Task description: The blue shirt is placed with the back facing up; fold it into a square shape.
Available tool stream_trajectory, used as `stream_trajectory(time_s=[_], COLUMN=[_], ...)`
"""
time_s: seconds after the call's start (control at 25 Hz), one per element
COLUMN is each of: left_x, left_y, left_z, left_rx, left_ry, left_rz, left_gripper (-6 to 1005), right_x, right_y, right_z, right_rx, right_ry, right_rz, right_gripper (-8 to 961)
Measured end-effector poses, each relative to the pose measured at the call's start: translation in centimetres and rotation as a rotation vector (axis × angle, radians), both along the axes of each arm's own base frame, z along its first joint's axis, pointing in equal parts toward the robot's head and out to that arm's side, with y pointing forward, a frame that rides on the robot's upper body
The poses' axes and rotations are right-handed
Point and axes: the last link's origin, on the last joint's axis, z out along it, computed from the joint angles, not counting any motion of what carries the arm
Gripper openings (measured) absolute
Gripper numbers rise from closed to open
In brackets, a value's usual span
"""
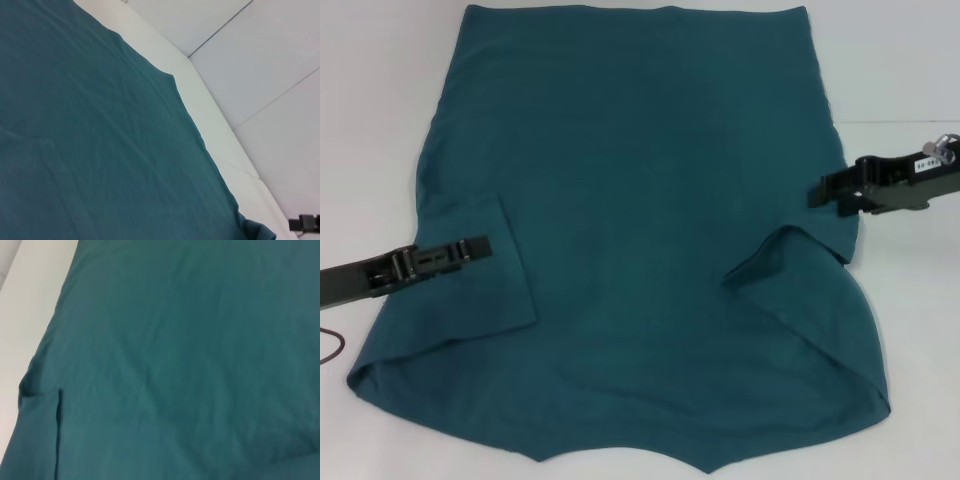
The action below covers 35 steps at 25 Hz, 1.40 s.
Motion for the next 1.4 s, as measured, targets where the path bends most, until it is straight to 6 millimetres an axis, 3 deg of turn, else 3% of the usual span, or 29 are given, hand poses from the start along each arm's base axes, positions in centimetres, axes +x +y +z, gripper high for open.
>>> stream_trajectory(time_s=[0.2,0.48,0.6,0.76,0.96,1.2,1.4], left_x=[-0.1,-0.2,-0.2,-0.2,-0.7,-1.8,-3.1], left_y=[0.0,-0.1,-0.1,-0.2,-0.9,-3.8,-4.9], left_z=[0.1,0.0,0.0,0.0,0.7,3.5,4.5], left_rx=[0.002,0.003,0.003,0.0,-0.038,-0.165,-0.181], left_ry=[0.001,0.001,0.0,-0.006,-0.037,-0.115,-0.119], left_rz=[0.005,0.01,0.01,0.012,0.066,0.222,0.337], left_gripper=[792,792,792,792,792,792,792], right_x=[0.5,2.2,2.3,0.9,-0.3,1.4,2.8], right_y=[-0.3,0.1,0.2,0.1,-1.5,-3.8,-4.6], right_z=[-1.6,-4.7,-5.1,-3.4,-0.1,2.4,2.7], right_rx=[-0.009,0.107,0.138,0.085,-0.042,-0.06,-0.047], right_ry=[0.015,-0.009,-0.017,0.024,0.148,0.252,0.256], right_rz=[-0.03,-0.081,-0.07,-0.023,0.018,0.016,0.0], right_gripper=[552,552,552,552,552,552,552])
